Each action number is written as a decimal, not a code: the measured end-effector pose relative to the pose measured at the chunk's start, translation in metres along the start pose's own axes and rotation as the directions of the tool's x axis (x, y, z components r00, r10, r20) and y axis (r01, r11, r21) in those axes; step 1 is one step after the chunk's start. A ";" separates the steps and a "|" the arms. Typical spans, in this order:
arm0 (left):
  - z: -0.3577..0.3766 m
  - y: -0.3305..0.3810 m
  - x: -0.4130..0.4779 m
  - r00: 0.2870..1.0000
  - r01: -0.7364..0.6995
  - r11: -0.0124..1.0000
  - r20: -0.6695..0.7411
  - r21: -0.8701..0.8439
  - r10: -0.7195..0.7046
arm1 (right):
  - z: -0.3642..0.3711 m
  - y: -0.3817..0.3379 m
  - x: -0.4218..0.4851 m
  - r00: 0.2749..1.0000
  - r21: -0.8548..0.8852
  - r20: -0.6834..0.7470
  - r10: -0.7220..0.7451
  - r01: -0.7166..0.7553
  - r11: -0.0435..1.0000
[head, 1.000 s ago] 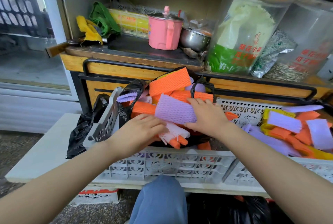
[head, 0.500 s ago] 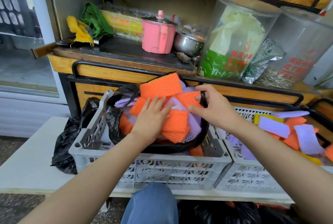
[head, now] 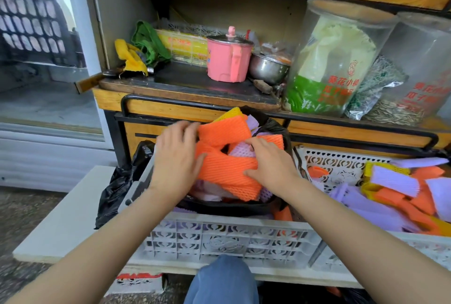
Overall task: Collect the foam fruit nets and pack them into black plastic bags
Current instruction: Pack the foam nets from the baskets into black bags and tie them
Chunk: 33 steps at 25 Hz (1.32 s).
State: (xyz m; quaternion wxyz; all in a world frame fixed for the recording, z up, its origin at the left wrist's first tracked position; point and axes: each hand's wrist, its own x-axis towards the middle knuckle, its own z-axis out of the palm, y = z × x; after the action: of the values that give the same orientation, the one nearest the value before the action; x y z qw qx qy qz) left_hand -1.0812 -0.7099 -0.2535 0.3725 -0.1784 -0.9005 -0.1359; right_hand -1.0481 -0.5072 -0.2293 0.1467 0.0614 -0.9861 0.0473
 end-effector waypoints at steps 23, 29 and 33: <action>-0.140 0.205 0.059 0.900 -0.436 0.599 -0.337 -0.672 0.278 | -0.228 0.020 -0.135 0.870 0.093 -0.487 0.073 -0.031 0.995; -0.153 0.254 0.021 0.949 -0.259 0.385 -0.160 -0.886 0.271 | -0.242 0.041 -0.203 0.775 0.273 -0.570 0.273 -0.134 0.953; -0.135 0.270 -0.010 0.952 -0.018 0.287 0.071 -0.958 0.298 | -0.203 0.054 -0.239 0.793 0.375 -0.474 0.383 -0.212 0.902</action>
State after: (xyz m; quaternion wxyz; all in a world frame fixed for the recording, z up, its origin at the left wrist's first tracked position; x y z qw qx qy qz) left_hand -0.8763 -0.5207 -0.1378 0.0968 -0.4669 -0.6609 -0.5796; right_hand -0.7707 -0.4053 -0.1109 0.3962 -0.0904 -0.8828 0.2358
